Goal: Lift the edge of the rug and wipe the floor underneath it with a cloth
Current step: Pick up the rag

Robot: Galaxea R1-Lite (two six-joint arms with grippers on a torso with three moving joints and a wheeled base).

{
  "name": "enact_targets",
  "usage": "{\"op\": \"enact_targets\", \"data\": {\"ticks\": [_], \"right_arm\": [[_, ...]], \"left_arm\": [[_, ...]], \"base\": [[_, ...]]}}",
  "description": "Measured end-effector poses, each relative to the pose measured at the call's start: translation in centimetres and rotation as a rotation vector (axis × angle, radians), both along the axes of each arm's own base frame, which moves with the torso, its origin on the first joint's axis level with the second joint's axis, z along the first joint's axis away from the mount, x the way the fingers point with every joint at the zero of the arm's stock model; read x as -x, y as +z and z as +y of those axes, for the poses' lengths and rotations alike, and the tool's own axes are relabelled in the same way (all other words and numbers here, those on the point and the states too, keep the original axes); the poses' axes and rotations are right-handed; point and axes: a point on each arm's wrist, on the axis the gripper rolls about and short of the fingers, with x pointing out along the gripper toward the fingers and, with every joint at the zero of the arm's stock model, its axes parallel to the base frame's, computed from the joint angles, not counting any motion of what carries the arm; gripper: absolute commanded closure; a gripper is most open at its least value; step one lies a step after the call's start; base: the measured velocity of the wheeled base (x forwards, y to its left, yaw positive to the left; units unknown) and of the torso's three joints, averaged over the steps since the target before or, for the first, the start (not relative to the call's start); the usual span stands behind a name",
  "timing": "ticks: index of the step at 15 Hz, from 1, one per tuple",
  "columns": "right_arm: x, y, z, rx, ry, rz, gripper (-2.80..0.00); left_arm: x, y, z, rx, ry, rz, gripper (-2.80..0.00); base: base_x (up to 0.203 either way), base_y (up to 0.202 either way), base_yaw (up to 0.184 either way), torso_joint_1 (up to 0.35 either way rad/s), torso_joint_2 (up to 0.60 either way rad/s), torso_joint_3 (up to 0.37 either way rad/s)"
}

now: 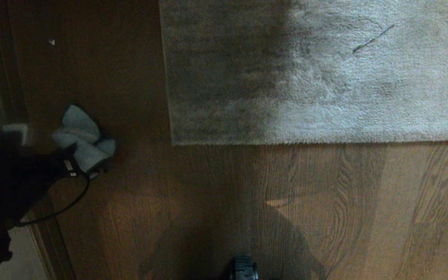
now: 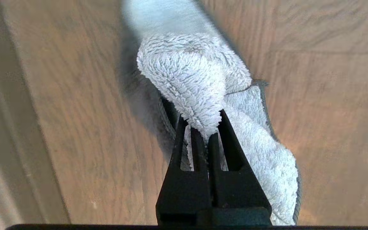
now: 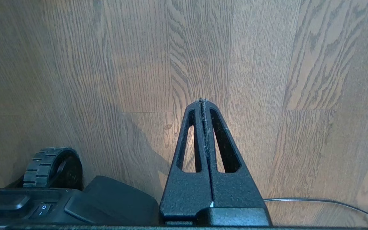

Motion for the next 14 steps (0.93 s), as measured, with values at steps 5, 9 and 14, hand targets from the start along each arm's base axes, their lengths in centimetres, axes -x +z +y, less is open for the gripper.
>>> {"op": "enact_targets", "data": {"ticks": [5, 9, 14], "right_arm": [[0.0, 0.0, 0.0, 0.000, 0.000, 0.000, 0.00], [0.0, 0.0, 0.0, 0.000, 0.000, 0.000, 0.00], [0.0, 0.0, 0.0, 0.000, 0.000, 0.000, 0.00]], "left_arm": [[1.9, 1.8, -0.4, -0.014, 0.005, -0.055, 0.00], [3.6, 1.7, -1.0, -0.011, -0.009, -0.042, 0.00], [5.7, 1.1, -3.3, -0.005, -0.094, -0.013, 0.00]], "base": [[0.000, 0.000, 0.000, 0.000, 0.00, 0.000], [0.000, 0.000, 0.000, 0.000, 0.00, 0.000], [0.000, 0.000, 0.000, 0.000, 0.00, 0.000]]}}
